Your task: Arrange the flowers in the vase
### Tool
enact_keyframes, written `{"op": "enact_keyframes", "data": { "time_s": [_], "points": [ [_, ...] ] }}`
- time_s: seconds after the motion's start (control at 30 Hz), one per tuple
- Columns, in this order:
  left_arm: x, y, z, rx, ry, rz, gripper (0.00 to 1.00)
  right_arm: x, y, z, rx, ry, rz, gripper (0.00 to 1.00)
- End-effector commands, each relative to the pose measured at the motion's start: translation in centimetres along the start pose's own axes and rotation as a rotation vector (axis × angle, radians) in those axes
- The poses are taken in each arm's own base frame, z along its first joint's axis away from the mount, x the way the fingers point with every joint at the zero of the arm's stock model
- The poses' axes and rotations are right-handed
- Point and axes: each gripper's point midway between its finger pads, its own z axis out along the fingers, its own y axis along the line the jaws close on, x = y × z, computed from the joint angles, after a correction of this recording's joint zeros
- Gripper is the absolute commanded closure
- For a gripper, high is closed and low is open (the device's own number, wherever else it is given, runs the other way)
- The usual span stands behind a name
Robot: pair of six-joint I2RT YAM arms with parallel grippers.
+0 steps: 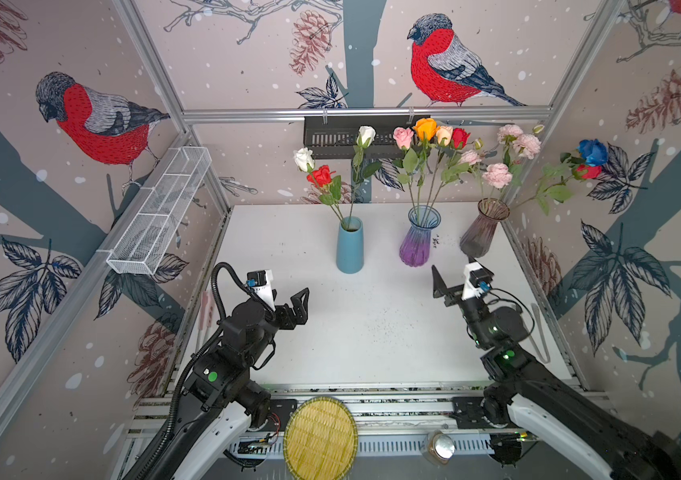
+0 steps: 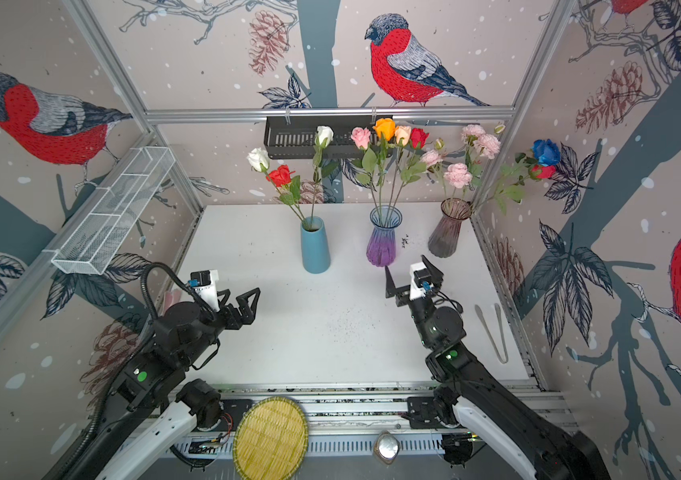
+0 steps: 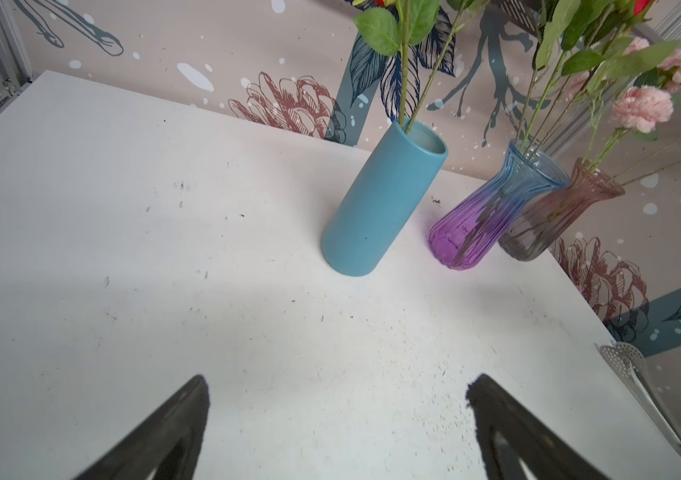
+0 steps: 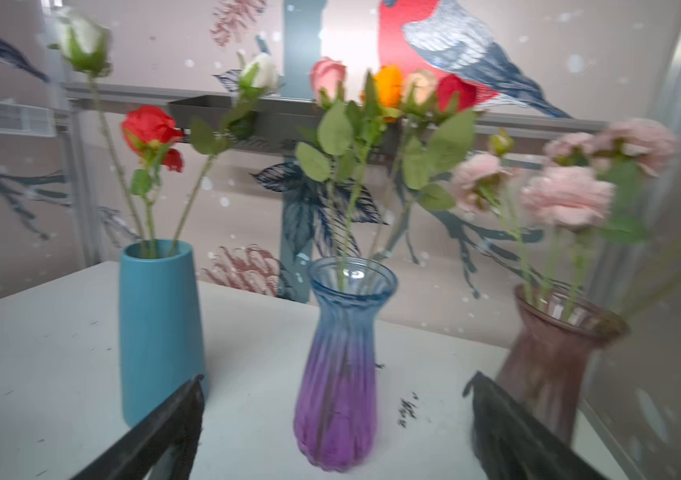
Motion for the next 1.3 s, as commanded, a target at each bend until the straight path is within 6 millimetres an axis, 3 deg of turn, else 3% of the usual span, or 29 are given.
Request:
{"op": "enact_keyframes", "data": {
  "time_s": [0.0,0.2,0.33,0.47,0.67,0.87,0.97,1.1,1.17,1.27],
  "points": [
    [-3.2,-1.3,0.7,0.093,-0.226,-0.061,0.02,2.0,-4.5,-1.4,0.241,0.036,-0.013,0.01],
    [-1.3,1.1,3.8,-0.013,-0.292,0.033,0.03,4.0,-5.3,-0.6,0.241,0.066,-0.048,0.01],
    [0.1,2.9,4.6,-0.107,-0.271,0.134,0.03,5.4,-5.8,-0.5,0.254,0.099,-0.029,0.01],
    [0.5,6.9,3.1,-0.286,-0.366,0.076,0.03,7.4,-6.5,-0.7,0.307,0.144,-0.039,0.01],
    [-0.3,10.9,-0.9,-0.452,-0.607,0.027,0.03,10.6,-6.5,-0.9,0.299,0.18,0.01,0.01],
    [0.3,13.2,-3.4,-0.543,-0.745,-0.009,0.01,10.7,-7.0,0.5,0.309,0.184,0.014,0.01],
    [0.1,13.0,-3.5,-0.553,-0.749,0.037,0.01,11.7,-7.5,1.6,0.337,0.238,0.017,0.01],
    [0.6,13.4,-2.0,-0.631,-0.635,0.207,0.01,13.3,-7.0,3.7,0.304,0.328,-0.004,0.01],
    [1.6,14.2,-1.2,-0.637,-0.598,0.2,0.02,13.6,-6.8,4.2,0.292,0.345,-0.01,0.01],
    [1.6,15.1,-1.0,-0.664,-0.614,0.134,0.03,13.3,-6.9,3.7,0.286,0.323,0.002,0.01]
  ]
}}
